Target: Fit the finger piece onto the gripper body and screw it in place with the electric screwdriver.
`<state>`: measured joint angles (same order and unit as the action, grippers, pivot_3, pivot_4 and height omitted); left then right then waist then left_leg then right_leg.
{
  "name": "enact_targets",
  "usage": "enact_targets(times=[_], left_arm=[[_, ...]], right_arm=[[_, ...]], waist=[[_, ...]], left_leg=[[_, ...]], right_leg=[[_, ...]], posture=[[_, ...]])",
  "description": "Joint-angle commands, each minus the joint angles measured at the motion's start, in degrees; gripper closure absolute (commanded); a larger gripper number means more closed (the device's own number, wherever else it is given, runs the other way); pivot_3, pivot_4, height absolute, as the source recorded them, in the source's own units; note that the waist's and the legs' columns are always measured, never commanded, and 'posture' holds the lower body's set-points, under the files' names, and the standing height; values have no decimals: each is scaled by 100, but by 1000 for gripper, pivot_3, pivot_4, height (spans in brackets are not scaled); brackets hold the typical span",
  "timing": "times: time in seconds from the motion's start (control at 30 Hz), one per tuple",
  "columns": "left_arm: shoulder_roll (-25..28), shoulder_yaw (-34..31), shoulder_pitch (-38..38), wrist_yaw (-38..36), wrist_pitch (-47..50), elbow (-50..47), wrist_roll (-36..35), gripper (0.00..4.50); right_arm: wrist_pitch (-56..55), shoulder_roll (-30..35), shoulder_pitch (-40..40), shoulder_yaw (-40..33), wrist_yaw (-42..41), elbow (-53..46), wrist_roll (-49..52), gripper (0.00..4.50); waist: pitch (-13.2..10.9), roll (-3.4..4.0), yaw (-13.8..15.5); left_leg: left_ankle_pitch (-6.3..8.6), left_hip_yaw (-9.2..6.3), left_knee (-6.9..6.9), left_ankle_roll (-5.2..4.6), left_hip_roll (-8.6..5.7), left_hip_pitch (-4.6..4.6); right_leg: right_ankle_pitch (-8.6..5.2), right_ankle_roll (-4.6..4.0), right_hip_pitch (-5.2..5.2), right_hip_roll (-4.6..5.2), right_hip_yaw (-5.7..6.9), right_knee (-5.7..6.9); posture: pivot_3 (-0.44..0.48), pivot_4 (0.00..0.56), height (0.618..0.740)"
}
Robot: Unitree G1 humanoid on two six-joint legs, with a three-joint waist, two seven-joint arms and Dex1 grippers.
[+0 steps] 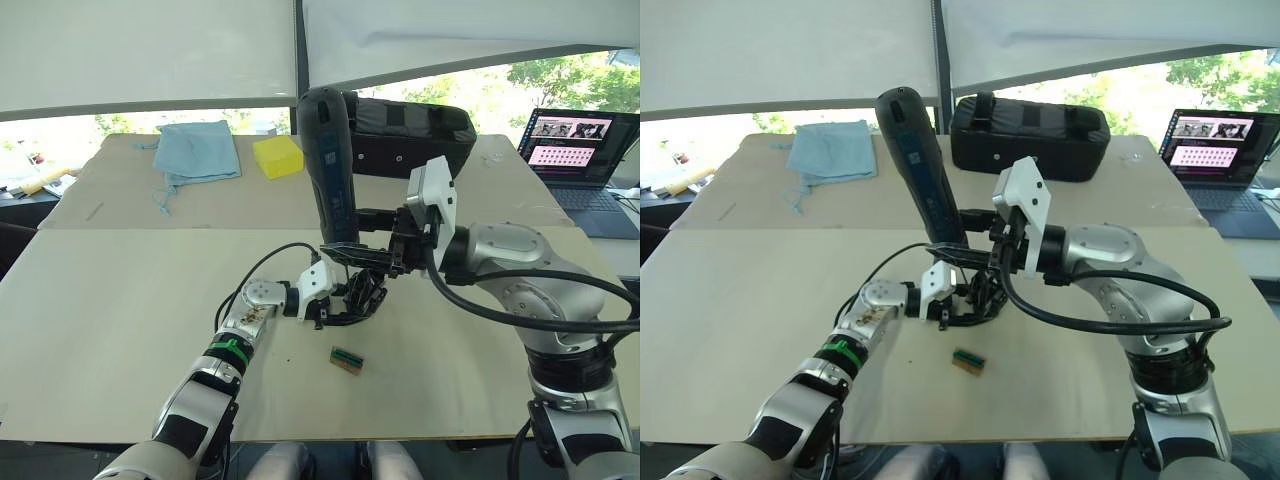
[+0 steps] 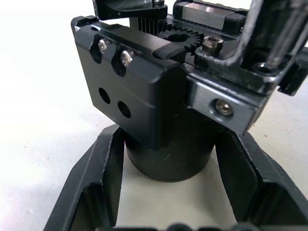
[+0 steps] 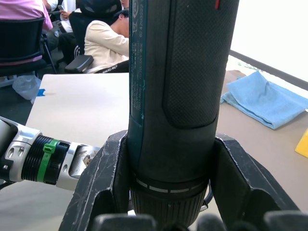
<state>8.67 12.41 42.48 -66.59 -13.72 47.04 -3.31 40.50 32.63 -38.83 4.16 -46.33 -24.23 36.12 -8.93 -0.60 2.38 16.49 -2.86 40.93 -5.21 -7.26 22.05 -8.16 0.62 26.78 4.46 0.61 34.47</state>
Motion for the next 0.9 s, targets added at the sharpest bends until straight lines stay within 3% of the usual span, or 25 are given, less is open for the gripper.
enact_targets(times=[0.03,0.3,0.57,0.9], left_arm=[[-73,12,78,52,-67,48,36,2221],[-75,4,90,76,-69,54,38,2221],[-66,2,104,76,-57,64,41,2221],[-78,-8,170,78,-90,157,41,2221]], right_arm=[[-216,18,1,-130,-40,-242,4,2582],[-78,-171,-72,-231,136,-161,70,2582],[1031,-513,-356,-741,1064,-75,835,2582],[1262,-376,-404,-735,1288,-89,916,2582]], waist=[[0,0,1],[0,0,0],[0,0,3],[1,1,-1]], left_leg=[[0,0,0,0,0,0],[0,0,0,0,0,0],[0,-1,0,0,0,0],[0,0,0,0,0,1]], right_leg=[[0,0,0,0,0,0],[0,0,0,0,0,0],[1,-1,1,0,-1,2],[1,-1,1,1,-1,2]], posture=[[0,150,740],[0,150,740],[0,150,740],[0,150,740]])
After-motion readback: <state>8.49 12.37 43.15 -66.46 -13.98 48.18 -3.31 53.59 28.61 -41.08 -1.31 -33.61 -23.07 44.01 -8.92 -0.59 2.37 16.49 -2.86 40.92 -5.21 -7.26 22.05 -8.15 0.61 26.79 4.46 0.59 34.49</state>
